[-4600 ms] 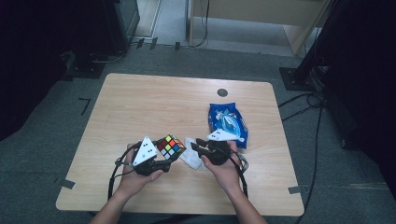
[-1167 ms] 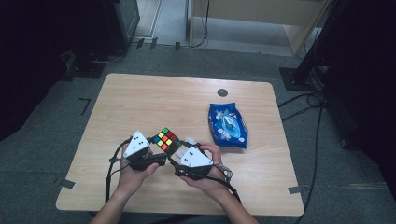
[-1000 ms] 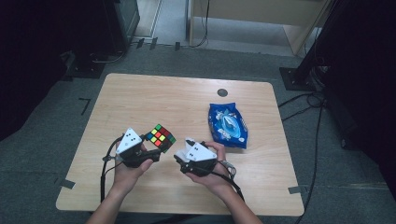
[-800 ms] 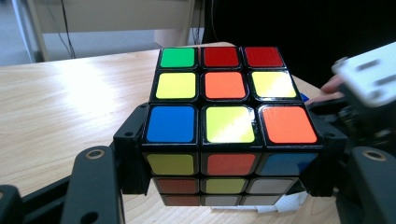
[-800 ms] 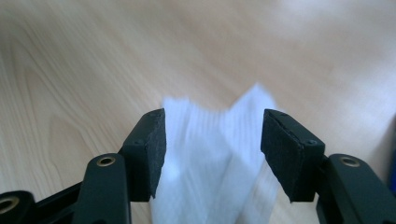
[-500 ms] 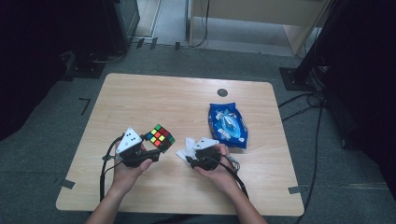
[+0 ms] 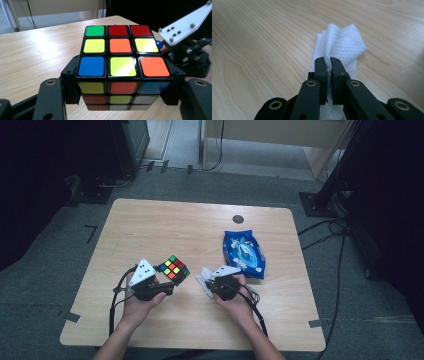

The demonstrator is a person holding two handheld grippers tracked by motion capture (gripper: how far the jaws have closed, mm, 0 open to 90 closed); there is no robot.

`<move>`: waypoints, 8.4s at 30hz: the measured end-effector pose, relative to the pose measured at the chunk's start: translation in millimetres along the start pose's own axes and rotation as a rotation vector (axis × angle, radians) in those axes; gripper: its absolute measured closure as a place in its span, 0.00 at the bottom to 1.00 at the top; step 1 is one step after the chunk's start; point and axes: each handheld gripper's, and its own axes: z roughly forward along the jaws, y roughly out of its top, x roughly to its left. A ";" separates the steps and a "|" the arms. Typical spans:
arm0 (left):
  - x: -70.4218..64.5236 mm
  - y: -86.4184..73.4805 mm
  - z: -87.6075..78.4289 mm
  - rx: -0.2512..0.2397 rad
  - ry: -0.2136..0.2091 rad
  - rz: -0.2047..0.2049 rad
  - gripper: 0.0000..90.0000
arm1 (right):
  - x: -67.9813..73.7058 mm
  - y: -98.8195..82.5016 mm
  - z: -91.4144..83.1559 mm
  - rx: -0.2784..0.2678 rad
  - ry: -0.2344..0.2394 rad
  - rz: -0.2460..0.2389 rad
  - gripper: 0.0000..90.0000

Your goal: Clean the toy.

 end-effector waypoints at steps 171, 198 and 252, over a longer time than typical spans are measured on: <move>-20.0 7.9 3.1 -0.005 -0.036 -0.053 0.38 | 77.1 23.8 -28.6 -0.396 -0.013 -0.152 0.39; -11.4 10.3 -1.0 -0.037 -0.089 -0.091 0.32 | 68.0 24.0 -28.7 -0.364 -0.007 -0.133 0.39; -63.3 -26.3 24.0 0.065 0.205 0.800 0.33 | 49.6 57.7 -53.3 0.008 0.231 0.030 0.38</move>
